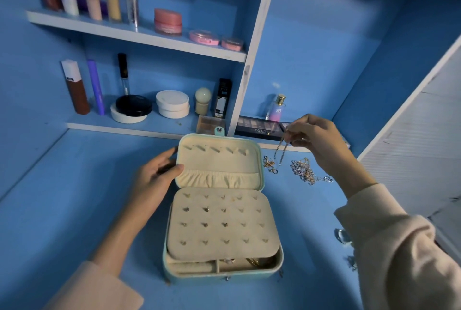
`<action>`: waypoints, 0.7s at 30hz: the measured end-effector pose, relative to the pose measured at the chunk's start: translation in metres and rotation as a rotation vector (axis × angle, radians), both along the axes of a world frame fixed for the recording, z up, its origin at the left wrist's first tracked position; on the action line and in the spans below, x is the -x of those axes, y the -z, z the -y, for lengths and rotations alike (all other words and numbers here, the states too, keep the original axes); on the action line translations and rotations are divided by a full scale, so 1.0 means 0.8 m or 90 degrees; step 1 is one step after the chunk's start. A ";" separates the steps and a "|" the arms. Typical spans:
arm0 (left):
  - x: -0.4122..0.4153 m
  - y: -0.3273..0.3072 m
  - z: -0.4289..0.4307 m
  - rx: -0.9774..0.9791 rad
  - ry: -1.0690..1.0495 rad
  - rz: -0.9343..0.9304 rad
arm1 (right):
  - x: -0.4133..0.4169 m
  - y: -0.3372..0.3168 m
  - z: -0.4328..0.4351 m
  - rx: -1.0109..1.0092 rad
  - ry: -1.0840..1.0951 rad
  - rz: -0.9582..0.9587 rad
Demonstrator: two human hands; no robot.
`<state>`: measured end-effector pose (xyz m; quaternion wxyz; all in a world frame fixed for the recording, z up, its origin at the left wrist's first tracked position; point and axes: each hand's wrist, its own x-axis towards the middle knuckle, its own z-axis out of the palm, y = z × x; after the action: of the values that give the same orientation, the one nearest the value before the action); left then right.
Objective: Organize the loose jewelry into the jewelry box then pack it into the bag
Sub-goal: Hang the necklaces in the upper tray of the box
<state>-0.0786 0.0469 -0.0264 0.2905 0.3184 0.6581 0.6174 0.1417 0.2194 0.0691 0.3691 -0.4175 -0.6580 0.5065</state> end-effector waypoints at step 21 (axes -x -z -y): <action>0.002 0.001 0.001 -0.024 0.016 -0.011 | 0.119 -0.044 0.074 -0.156 -0.378 0.134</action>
<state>-0.0800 0.0464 -0.0270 0.2863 0.3377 0.6448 0.6231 0.0467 0.1603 0.1046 0.1829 -0.2106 -0.8413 0.4631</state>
